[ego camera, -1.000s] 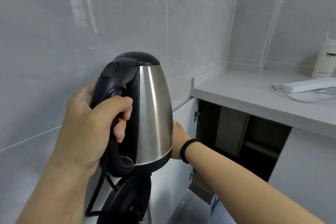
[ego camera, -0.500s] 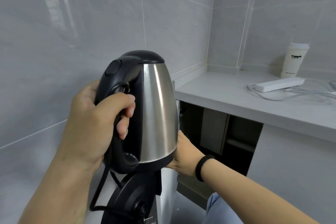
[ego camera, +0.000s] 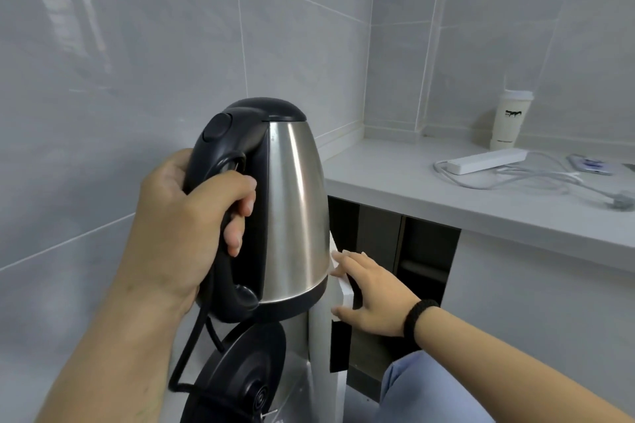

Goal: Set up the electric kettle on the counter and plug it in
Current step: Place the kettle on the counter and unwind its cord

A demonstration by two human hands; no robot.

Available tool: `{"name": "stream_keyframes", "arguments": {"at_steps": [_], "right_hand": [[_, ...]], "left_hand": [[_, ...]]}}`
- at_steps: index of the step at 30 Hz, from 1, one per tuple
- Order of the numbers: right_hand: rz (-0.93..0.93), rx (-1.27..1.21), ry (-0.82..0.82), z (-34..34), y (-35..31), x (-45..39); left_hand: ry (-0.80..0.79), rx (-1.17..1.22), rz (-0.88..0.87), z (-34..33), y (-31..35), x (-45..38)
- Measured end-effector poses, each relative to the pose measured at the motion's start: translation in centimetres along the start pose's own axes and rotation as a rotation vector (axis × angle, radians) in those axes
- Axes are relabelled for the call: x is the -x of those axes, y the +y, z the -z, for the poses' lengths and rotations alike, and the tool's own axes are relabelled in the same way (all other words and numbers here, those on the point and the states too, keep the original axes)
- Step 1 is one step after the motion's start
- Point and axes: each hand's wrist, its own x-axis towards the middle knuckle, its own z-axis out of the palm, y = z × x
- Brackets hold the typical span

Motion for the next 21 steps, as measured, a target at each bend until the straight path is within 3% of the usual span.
{"name": "stream_keyframes", "arguments": {"at_steps": [13, 21], "right_hand": [[-0.325, -0.072, -0.076, 4.0, 5.9, 3.5], [-0.279, -0.012, -0.034, 4.8, 7.9, 3.6]], "left_hand": [[-0.05, -0.015, 0.02, -4.2, -2.9, -2.6], [-0.09, -0.021, 0.081, -6.3, -4.4, -3.5]]}}
